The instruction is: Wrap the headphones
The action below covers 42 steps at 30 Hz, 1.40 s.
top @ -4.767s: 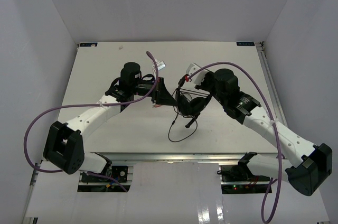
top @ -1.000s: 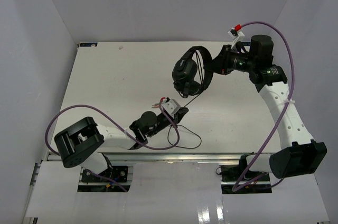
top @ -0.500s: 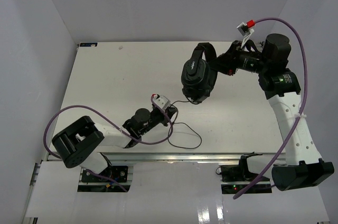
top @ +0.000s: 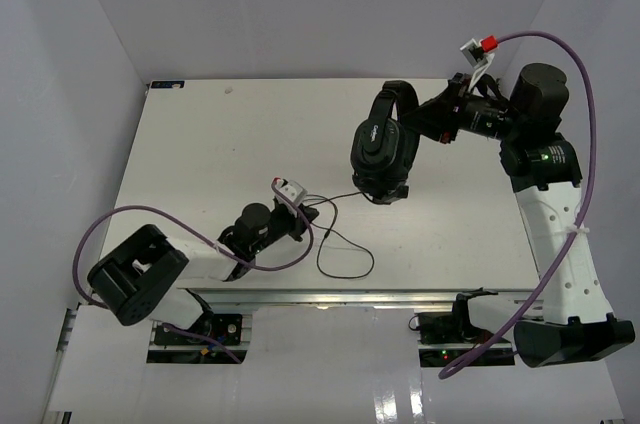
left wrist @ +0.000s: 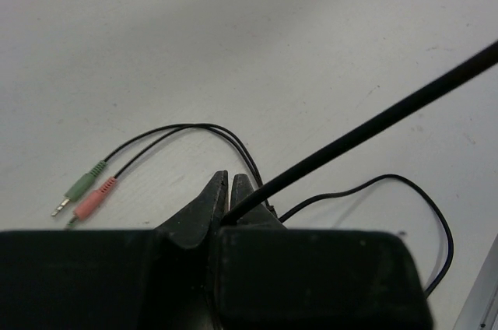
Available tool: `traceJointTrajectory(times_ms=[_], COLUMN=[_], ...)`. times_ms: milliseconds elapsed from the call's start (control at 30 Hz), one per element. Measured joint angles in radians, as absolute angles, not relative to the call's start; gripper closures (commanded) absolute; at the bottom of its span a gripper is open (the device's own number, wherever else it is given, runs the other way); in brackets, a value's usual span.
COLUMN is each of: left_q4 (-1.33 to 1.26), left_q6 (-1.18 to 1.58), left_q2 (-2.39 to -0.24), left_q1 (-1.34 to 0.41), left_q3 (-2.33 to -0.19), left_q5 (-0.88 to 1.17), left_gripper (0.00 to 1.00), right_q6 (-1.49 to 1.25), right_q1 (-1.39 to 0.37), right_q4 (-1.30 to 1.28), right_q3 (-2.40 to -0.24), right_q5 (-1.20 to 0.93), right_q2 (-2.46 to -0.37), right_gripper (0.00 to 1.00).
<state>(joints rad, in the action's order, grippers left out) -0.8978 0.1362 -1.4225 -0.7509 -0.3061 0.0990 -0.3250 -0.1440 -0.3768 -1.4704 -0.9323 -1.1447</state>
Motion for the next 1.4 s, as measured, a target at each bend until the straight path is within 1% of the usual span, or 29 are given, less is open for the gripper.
traceJointTrajectory(times_ms=[133, 267, 333, 433, 533, 633, 733, 833, 1000, 1200, 1400], left_q4=[-0.760, -0.606, -0.519, -0.399, -0.250, -0.126, -0.020, 0.069, 0.173, 0.249, 0.309], left_q6=[0.115, 0.087, 0.077, 0.075, 0.089, 0.109, 0.133, 0.165, 0.219, 0.246, 0.245], left_q2=[-1.329, -1.253, -1.237, -1.235, -1.240, -1.253, -1.253, -1.253, -1.252, -1.217, -1.189], left_q1=[-0.649, -0.531, -0.483, -0.428, -0.398, -0.392, -0.393, -0.400, -0.400, -0.397, -0.398], left_q3=[-0.354, -0.453, -0.523, -0.626, -0.729, -0.841, -0.922, -0.964, -0.974, -0.975, -0.991], left_q5=[0.171, 0.249, 0.300, 0.358, 0.429, 0.497, 0.572, 0.655, 0.743, 0.793, 0.808], left_gripper=[1.00, 1.00, 1.00, 1.00, 1.00, 1.00, 1.00, 1.00, 1.00, 1.00, 1.00], right_q6=[-0.193, -0.028, 0.068, 0.204, 0.328, 0.444, 0.549, 0.638, 0.734, 0.780, 0.790], right_q1=[-0.144, -0.150, -0.169, -0.242, -0.353, -0.465, -0.532, -0.589, -0.667, -0.697, -0.708], right_q4=[-0.440, -0.508, -0.551, -0.610, -0.637, -0.645, -0.627, -0.578, -0.491, -0.358, -0.235], right_q3=[-1.470, -1.463, -1.459, -1.436, -1.373, -1.243, -1.116, -1.036, -1.013, -1.009, -1.009], right_q5=[-0.942, -0.957, -0.949, -0.881, -0.742, -0.553, -0.351, -0.158, 0.096, 0.300, 0.388], right_q2=[-1.112, -1.070, -1.056, -1.040, -1.020, -0.989, -0.982, -0.986, -1.008, -1.089, -1.153], right_gripper=[0.92, 0.92, 0.92, 0.92, 0.92, 0.92, 0.92, 0.92, 0.92, 0.92, 0.92])
